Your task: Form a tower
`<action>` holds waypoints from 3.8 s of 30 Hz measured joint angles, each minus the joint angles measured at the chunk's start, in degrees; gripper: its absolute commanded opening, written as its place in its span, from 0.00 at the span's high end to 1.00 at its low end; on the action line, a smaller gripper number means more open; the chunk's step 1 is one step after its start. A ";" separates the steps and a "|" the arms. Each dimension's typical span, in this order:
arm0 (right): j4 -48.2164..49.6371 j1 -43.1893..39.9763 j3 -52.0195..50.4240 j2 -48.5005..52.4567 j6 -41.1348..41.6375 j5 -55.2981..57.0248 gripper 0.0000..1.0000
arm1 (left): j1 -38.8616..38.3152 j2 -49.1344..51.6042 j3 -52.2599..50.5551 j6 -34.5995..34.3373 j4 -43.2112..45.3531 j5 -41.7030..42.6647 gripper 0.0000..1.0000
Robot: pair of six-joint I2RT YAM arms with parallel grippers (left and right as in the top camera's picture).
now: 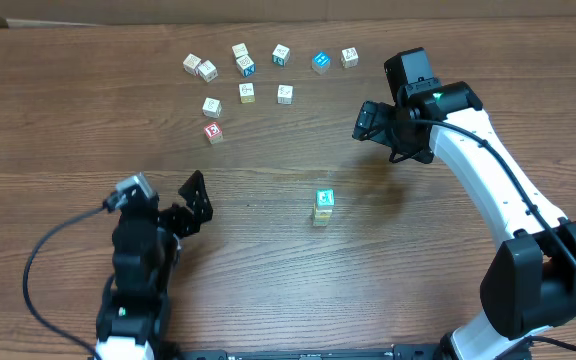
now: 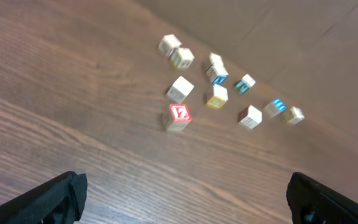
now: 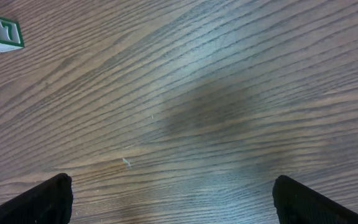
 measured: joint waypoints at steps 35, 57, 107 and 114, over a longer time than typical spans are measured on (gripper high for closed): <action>-0.02 0.00 0.00 0.00 -0.02 0.00 0.00 | 0.00 -29.27 -14.71 0.02 3.50 0.00 0.00; -0.04 0.00 0.00 0.00 -0.02 0.00 0.00 | 0.00 -33.86 -14.86 0.02 -8.33 0.02 0.00; -0.04 0.00 0.00 0.00 0.00 0.00 0.00 | 0.00 -33.86 -14.86 26.80 -8.33 0.02 0.01; -0.04 0.00 0.00 0.00 0.00 -0.02 0.00 | 0.00 -33.86 -14.86 27.15 -8.33 0.00 0.00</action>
